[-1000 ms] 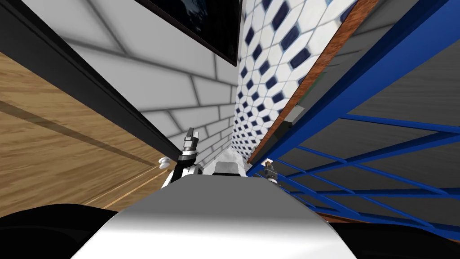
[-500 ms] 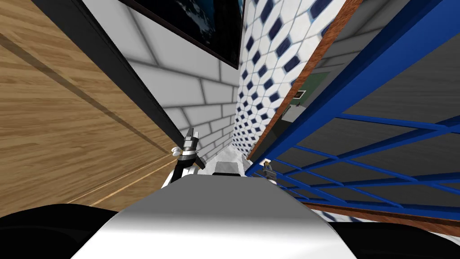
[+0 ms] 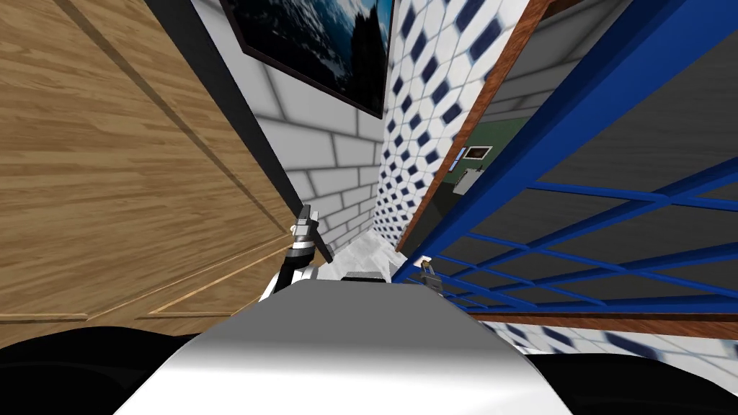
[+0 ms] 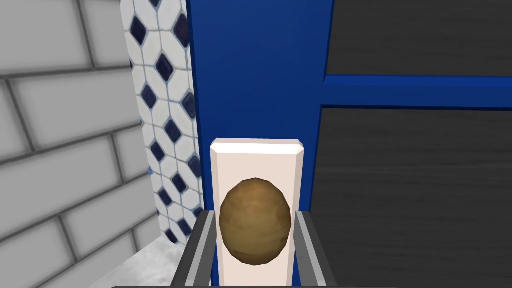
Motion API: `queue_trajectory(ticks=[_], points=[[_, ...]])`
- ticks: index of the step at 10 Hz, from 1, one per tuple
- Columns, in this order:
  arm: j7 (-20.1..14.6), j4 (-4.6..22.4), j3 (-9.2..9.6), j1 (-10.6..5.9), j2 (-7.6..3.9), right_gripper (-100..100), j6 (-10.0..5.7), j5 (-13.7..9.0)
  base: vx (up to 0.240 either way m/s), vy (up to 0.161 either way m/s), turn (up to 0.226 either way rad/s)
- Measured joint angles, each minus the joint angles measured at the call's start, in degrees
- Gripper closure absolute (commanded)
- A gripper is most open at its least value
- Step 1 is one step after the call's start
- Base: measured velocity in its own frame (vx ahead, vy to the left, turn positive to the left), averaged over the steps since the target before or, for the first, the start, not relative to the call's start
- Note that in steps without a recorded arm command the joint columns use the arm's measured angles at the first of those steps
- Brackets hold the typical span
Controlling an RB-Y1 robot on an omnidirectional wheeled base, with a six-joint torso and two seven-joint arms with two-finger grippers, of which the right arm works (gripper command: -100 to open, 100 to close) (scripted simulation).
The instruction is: Pull the door open
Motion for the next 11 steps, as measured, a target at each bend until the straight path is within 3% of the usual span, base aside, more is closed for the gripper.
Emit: queue_trajectory(ticks=[7,11], points=[[-2.80,0.00,3.94,1.64,-2.10,100,-3.90,3.25,-0.181,-0.033,0.052],[-3.64,0.64,4.46,1.76,-2.79,100,-5.00,3.75,-0.187,-0.032,0.120]])
